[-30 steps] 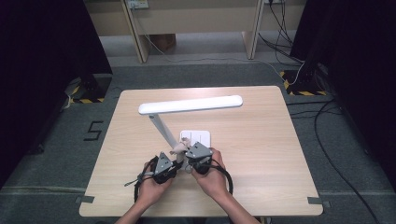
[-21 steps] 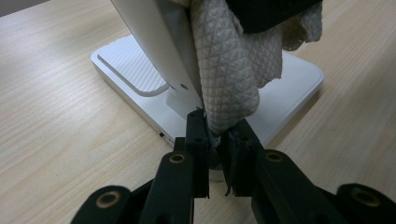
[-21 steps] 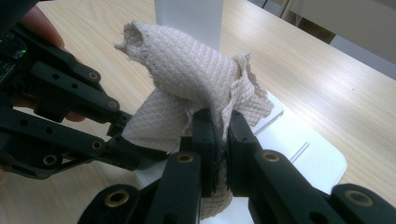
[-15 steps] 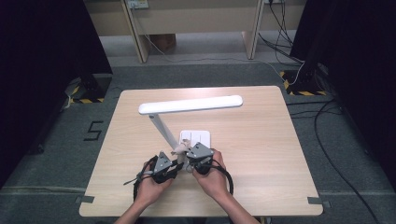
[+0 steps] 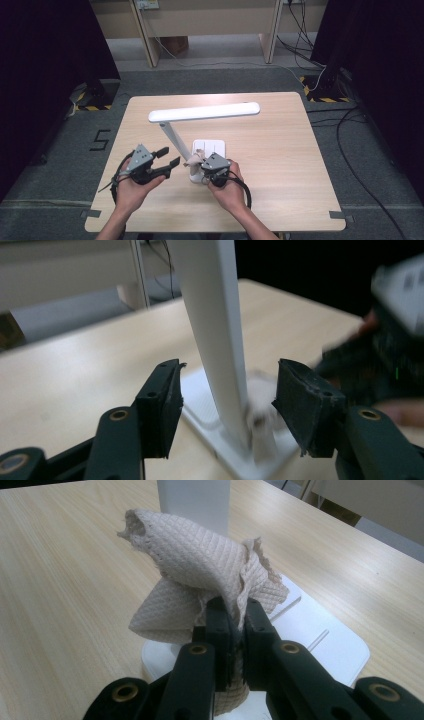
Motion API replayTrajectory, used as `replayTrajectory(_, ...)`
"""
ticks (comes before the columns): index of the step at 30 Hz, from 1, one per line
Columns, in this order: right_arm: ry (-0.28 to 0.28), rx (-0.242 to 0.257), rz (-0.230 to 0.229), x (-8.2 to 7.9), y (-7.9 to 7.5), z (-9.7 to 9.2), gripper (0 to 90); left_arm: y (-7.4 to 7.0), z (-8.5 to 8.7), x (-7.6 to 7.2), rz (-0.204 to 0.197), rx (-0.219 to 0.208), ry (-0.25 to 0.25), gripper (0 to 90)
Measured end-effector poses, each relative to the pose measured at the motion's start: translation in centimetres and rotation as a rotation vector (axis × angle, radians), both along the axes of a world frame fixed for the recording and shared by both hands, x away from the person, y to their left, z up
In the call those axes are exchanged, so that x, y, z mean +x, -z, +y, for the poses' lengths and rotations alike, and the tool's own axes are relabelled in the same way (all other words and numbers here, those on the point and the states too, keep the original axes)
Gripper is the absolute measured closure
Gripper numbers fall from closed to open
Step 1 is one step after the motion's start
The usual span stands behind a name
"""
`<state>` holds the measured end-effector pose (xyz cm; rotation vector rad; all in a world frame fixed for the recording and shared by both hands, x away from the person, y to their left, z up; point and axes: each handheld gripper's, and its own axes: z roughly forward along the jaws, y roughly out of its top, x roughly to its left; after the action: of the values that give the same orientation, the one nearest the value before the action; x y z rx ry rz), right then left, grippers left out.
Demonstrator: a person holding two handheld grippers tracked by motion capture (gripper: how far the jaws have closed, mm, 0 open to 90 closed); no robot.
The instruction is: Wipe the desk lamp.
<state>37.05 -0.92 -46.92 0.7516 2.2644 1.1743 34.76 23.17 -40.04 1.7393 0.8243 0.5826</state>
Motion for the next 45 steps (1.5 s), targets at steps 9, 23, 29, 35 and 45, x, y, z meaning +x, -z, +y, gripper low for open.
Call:
replayTrajectory(9, -0.009, -0.005, 0.002, 0.0, 0.2, -0.1, 84.8, -2.5, -1.0, 2.5, -0.039, -0.058, -0.003, 40.6)
replayTrajectory(23, -0.008, -0.031, 0.027, 0.3, 1.4, 0.1, 84.9, -2.6, -1.7, 3.4, -0.056, -0.044, -0.049, 59.2)
replayTrajectory(29, -0.009, -0.04, 0.027, 0.4, 1.7, -0.1, 84.9, -2.6, -2.0, 3.2, -0.052, -0.046, -0.076, 61.1)
replayTrajectory(35, -0.054, -0.03, 0.001, -1.0, -0.1, -0.1, 84.9, -2.7, -2.1, 3.1, -0.048, -0.038, -0.091, 61.5)
replayTrajectory(45, -0.191, -0.073, 0.046, -2.0, -0.1, 2.4, 84.8, -2.7, -2.3, 3.0, -0.042, -0.037, -0.108, 62.0)
